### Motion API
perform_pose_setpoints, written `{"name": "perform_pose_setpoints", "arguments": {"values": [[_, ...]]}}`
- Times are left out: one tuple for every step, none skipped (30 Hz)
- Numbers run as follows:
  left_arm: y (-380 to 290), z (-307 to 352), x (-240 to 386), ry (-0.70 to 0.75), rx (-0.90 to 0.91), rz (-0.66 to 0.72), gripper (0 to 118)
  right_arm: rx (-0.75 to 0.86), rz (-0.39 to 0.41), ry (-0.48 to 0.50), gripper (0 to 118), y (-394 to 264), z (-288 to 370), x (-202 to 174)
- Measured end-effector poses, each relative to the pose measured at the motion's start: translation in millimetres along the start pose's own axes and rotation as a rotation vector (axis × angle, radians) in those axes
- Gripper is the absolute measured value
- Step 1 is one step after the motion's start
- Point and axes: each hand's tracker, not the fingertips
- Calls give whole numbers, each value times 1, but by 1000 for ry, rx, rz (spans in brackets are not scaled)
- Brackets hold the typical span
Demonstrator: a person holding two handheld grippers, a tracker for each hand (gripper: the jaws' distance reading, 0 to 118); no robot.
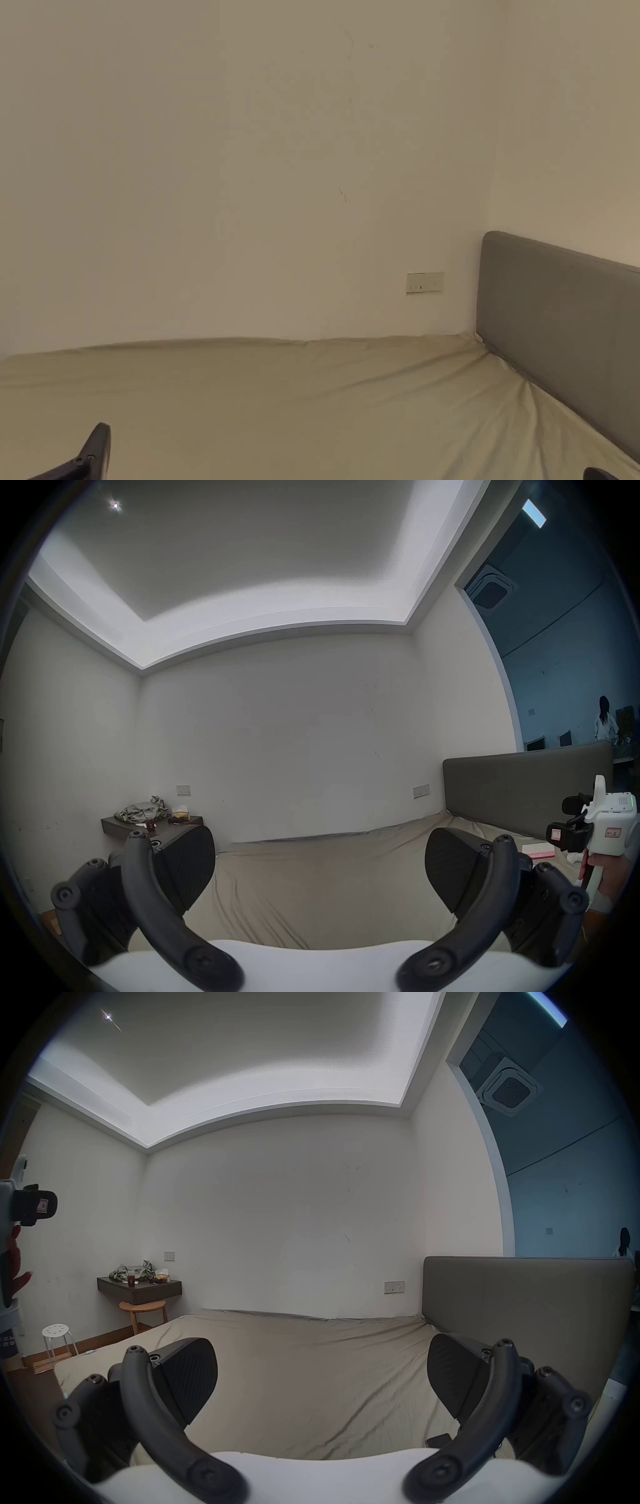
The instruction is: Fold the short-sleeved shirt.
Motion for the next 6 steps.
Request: {"name": "perform_pose_setpoints", "arguments": {"values": [[1, -1, 0, 2, -6, 2, 117, 0, -1, 0, 118, 0, 0, 0], [1, -1, -1, -3, -12, 0, 117, 0, -2, -1, 118, 0, 0, 0], [1, -1, 0, -11, -20, -3, 117, 1, -1, 0, 118, 0, 0, 1], [1, -2, 0, -9, -23, -6, 117, 2, 0, -1, 118, 0, 0, 1], [1, -1, 0, -7, -16, -8, 117, 2, 0, -1, 118, 0, 0, 1], [0, -1, 0, -8, 0, -12, 117, 1, 0, -1, 118, 1, 1, 1]]}}
